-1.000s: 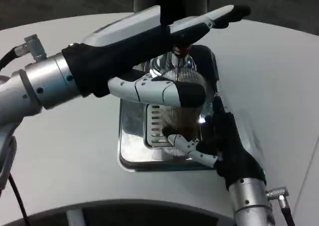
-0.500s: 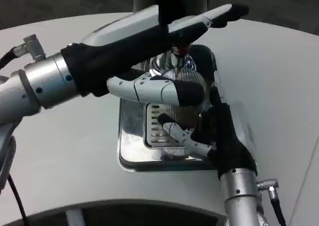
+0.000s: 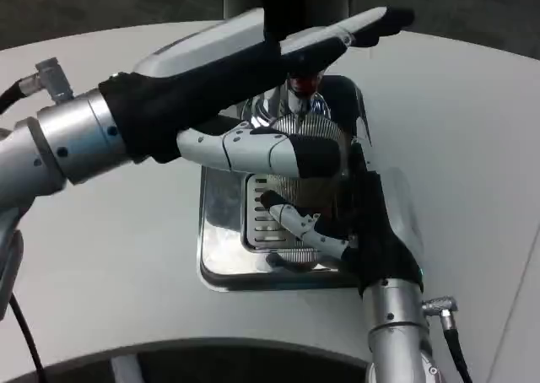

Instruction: Grasp the cup under the faucet to collect the drink, then remove the cup.

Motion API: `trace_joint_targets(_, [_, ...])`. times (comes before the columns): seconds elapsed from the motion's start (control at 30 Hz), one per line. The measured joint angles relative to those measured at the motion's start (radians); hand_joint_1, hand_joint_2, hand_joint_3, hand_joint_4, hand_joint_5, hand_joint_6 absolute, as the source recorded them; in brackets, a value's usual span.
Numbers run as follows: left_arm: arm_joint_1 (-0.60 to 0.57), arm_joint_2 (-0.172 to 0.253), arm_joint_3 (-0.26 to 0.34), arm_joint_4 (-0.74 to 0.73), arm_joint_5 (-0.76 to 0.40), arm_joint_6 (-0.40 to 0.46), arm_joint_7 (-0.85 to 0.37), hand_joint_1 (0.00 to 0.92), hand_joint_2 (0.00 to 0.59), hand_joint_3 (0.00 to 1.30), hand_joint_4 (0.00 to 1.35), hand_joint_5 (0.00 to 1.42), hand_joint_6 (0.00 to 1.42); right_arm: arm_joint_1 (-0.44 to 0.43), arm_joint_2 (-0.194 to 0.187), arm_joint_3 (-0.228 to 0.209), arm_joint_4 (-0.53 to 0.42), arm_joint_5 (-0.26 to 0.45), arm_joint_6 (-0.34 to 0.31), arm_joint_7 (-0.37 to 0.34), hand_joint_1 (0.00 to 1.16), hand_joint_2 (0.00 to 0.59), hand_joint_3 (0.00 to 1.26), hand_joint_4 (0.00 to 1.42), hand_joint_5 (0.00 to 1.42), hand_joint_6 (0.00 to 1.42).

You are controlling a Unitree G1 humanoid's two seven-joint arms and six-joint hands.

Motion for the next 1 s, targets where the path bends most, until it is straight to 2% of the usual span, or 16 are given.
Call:
trace_joint_targets(0.27, [0.0, 0.001, 0.002, 0.0, 0.0, 0.0, 0.006, 0.0, 0.086, 0.0, 0.0, 0.03, 0.01, -0.009, 0.005, 0.0, 0.024, 0.002, -0.018, -0.023, 0.79, 0.167, 0.0, 0.0, 0.0, 0.12])
trace_joint_targets(0.4, [0.01, -0.001, 0.015, 0.0, 0.0, 0.0, 0.033, 0.0, 0.107, 0.0, 0.0, 0.02, 0.0, -0.009, 0.006, 0.0, 0.032, 0.011, -0.033, -0.023, 0.79, 0.168, 0.0, 0.0, 0.0, 0.12])
trace_joint_targets(0.47, [0.026, -0.008, 0.034, 0.0, -0.001, -0.014, 0.057, 0.0, 0.112, 0.0, 0.0, 0.02, 0.0, -0.01, 0.006, -0.001, 0.034, 0.018, -0.038, -0.023, 0.8, 0.168, 0.0, 0.0, 0.0, 0.12])
trace_joint_targets(0.5, [0.039, -0.031, 0.073, 0.0, -0.008, -0.047, 0.106, 0.0, 0.122, 0.0, 0.0, 0.02, 0.0, -0.011, 0.006, -0.001, 0.036, 0.022, -0.043, -0.023, 0.8, 0.168, 0.0, 0.0, 0.0, 0.12])
trace_joint_targets(0.7, [0.068, -0.076, 0.15, -0.009, -0.04, -0.109, 0.206, 0.0, 0.161, 0.0, 0.0, 0.03, 0.0, -0.013, 0.01, 0.0, 0.04, 0.023, -0.05, -0.023, 0.8, 0.168, 0.0, 0.0, 0.01, 0.14])
trace_joint_targets(0.83, [0.112, -0.082, 0.204, -0.049, -0.047, -0.124, 0.267, 0.0, 0.169, 0.0, 0.0, 0.04, 0.01, -0.027, 0.012, 0.0, 0.053, 0.025, -0.052, -0.023, 0.8, 0.168, 0.0, 0.0, 0.01, 0.14])
trace_joint_targets(1.0, [0.228, -0.072, 0.261, -0.113, -0.064, -0.083, 0.3, 0.0, 0.173, 0.0, 0.0, 0.06, 0.02, -0.044, 0.016, 0.0, 0.077, 0.032, -0.06, -0.024, 0.8, 0.168, 0.0, 0.0, 0.03, 0.15])
